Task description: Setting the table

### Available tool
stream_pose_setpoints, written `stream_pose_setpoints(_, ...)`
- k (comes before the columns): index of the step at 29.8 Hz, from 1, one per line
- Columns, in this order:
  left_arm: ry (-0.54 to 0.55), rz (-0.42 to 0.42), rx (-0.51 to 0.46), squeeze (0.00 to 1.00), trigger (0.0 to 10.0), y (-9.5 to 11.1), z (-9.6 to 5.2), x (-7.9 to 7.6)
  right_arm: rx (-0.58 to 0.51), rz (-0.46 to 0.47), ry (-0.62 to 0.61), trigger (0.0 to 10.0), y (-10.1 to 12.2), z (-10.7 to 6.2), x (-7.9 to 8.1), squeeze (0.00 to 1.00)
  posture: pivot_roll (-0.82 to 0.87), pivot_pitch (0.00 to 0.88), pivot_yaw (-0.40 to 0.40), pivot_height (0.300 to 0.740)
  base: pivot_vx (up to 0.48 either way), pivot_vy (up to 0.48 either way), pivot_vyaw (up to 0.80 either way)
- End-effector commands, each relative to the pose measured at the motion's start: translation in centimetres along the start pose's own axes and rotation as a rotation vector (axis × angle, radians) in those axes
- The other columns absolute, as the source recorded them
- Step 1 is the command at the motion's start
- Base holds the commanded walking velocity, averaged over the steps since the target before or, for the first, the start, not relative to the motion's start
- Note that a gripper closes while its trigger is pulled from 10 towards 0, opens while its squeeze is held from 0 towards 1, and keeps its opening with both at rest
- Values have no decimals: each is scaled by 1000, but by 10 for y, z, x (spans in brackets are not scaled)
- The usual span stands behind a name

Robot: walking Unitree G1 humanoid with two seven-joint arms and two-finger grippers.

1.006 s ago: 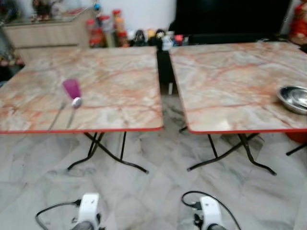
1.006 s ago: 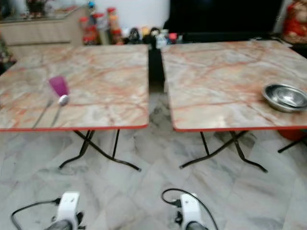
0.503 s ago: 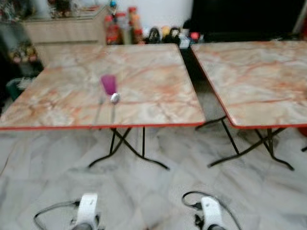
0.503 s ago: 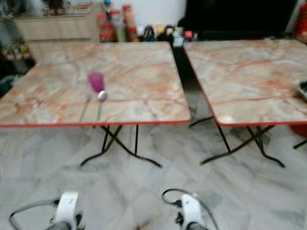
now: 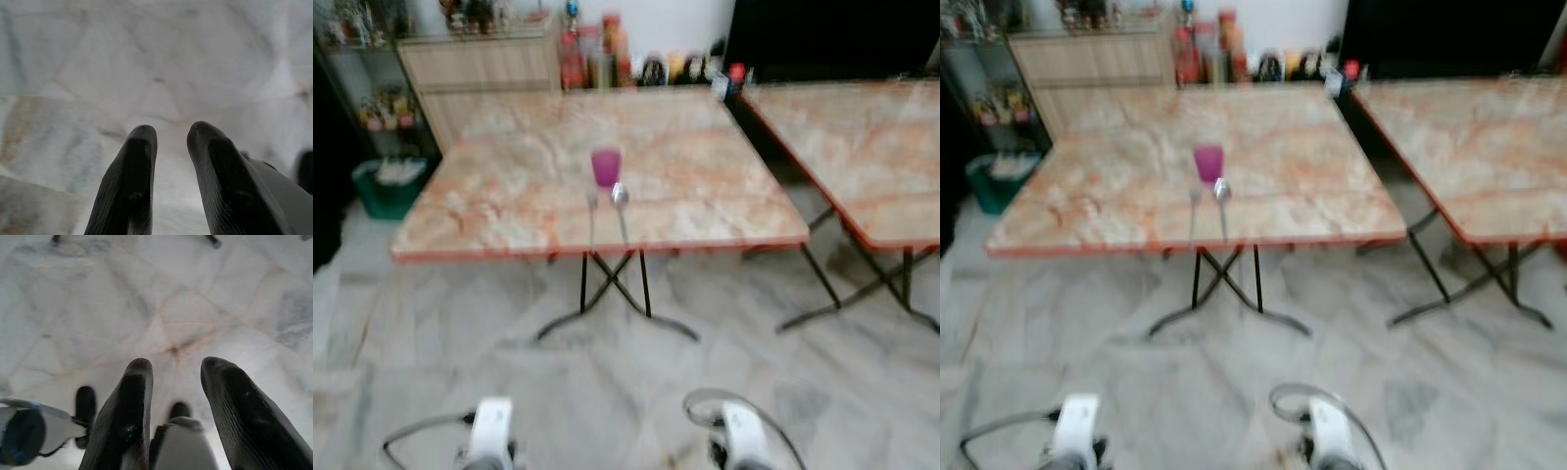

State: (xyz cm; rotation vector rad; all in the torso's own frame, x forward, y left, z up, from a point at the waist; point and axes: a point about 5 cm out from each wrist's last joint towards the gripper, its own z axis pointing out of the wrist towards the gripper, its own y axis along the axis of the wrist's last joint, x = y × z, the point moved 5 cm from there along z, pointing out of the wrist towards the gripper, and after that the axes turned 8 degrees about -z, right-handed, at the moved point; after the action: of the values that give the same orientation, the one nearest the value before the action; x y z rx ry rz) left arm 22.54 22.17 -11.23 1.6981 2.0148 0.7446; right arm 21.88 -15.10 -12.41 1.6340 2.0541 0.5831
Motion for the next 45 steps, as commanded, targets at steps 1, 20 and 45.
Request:
stream_pose_setpoints(1,-14,8,-12,0,10000,4,1,-8,-1,10,-36,10000,0,-1,-14,0,1,0,18,719,0,0,0)
stream_pose_setpoints(20,-35,-3,-17,0,10000,5,1,-11,-2,7,-33,10000,0,-1,-13,0,5,0,28,719,0,0,0)
stream_pose_setpoints(45,-57,28,-15,0,10000,6,1,-13,-6,-1,-10,10000,0,0,-5,0,6,0,42,719,46,168,0)
